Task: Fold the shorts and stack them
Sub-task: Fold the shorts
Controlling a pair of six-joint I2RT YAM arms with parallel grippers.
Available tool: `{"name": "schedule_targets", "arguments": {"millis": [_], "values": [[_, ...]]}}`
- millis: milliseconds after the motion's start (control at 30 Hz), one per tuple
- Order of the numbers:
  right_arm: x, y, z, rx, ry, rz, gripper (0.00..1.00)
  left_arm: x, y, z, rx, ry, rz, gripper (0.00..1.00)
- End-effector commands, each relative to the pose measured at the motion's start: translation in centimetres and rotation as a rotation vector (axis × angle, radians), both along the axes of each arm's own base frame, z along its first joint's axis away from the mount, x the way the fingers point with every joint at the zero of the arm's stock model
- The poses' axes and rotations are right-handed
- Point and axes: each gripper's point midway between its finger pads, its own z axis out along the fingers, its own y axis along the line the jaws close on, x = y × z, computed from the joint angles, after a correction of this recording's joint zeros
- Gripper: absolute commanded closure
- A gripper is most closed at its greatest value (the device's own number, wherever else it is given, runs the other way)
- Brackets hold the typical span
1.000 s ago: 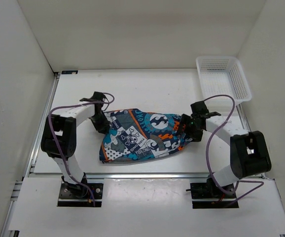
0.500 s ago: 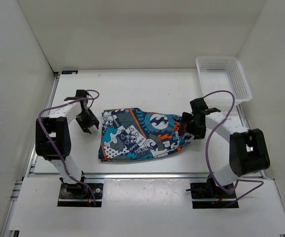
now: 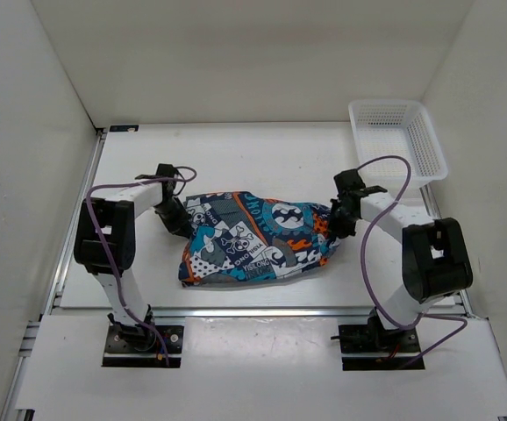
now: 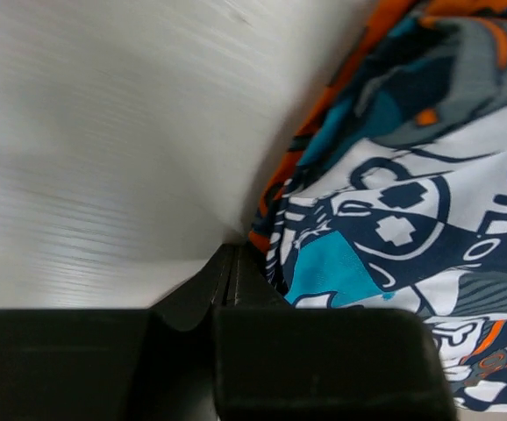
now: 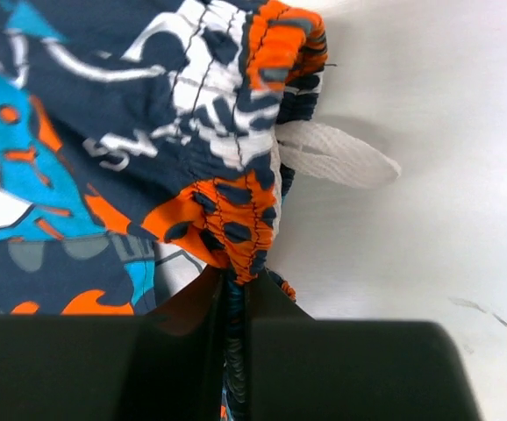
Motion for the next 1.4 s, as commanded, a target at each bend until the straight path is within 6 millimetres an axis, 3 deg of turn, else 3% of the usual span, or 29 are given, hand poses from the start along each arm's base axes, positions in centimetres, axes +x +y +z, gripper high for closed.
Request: {"name": "schedule_targets", "arguments": {"millis": [0,167,200,367,467,600,633,667,700,733,767,800,867,900,967,1067,1233,1300,1333,1367], "values": [[1.4,-1.4,4.2,-0.082,-0.098,-0.003,1.0,-0.2,-1.8,-0.5,-0.021,0.0,-0.012,0.9],[1.7,-1.1,8.3,-0.144,-0.18,0.028,1.0,-0.2,-2.4,-0.5,-0.022,-0.008,-0.03,0.9],[2.1,-0.1,9.9,-0.141,-0.221,0.052,1.0,-0.2,-2.4,-0.5,-0.022,-0.008,-0.03,0.9],[1.6,2.7,13.0,-0.228,-0.24,0.113,1.0,-0.4,-2.5,-0.9,-0.011,0.002,-0.038,0.9],[1.2,6.1,14.9,-0.283,-0.275,0.173,1.0,-0.4,-2.5,-0.9,-0.011,0.002,-0.038,0.9],[-0.5,13.9,16.6,-0.256,-0.333,0.331,1.0,-0.2,-2.5,-1.0,-0.01,0.002,-0.047,0.9],[-0.4,15.4,16.0,-0.274,-0.335,0.359,1.0,-0.2,-2.5,-1.0,-0.01,0.002,-0.047,0.9],[-1.2,17.7,17.2,-0.25,-0.365,0.393,1.0,0.1,-2.6,-0.8,-0.011,-0.007,-0.047,0.9],[-1.4,19.2,17.4,-0.239,-0.376,0.413,1.0,0.1,-2.6,-0.8,-0.011,-0.007,-0.047,0.9],[-1.5,20.4,16.2,-0.258,-0.355,0.44,1.0,0.1,-2.6,-0.8,-0.011,-0.007,-0.047,0.9],[-2.0,22.7,17.4,-0.221,-0.391,0.47,1.0,0.1,-2.6,-0.8,-0.011,-0.007,-0.047,0.9],[-2.1,24.0,16.0,-0.237,-0.374,0.491,1.0,0.1,-2.6,-0.8,-0.011,-0.007,-0.047,0.9],[-2.0,26.4,16.3,-0.207,-0.394,0.518,1.0,0.1,-2.6,-0.8,-0.011,-0.007,-0.047,0.9],[-2.3,27.4,14.9,-0.223,-0.377,0.539,1.0,0.1,-2.6,-0.8,-0.011,-0.007,-0.047,0.9],[-2.2,29.1,14.7,-0.208,-0.391,0.573,1.0,0.1,-2.6,-0.8,-0.011,-0.007,-0.047,0.9],[-1.9,30.9,12.7,-0.208,-0.383,0.599,1.0,0.2,-2.4,-0.8,-0.002,-0.009,-0.046,0.9],[-1.6,33.8,12.1,-0.115,-0.403,0.608,1.0,0.2,-2.4,-0.8,-0.002,-0.009,-0.046,0.9],[-1.3,35.2,12.9,-0.059,-0.435,0.615,0.8,0.2,-2.2,-0.9,0.007,-0.01,-0.044,0.9],[-1.3,35.6,13.1,-0.041,-0.443,0.636,0.63,0.3,-2.3,-0.5,0.005,-0.021,-0.044,0.89],[-1.3,36.0,13.6,-0.018,-0.457,0.645,0.24,0.2,-2.1,-0.2,0.017,-0.011,-0.043,0.83]]}}
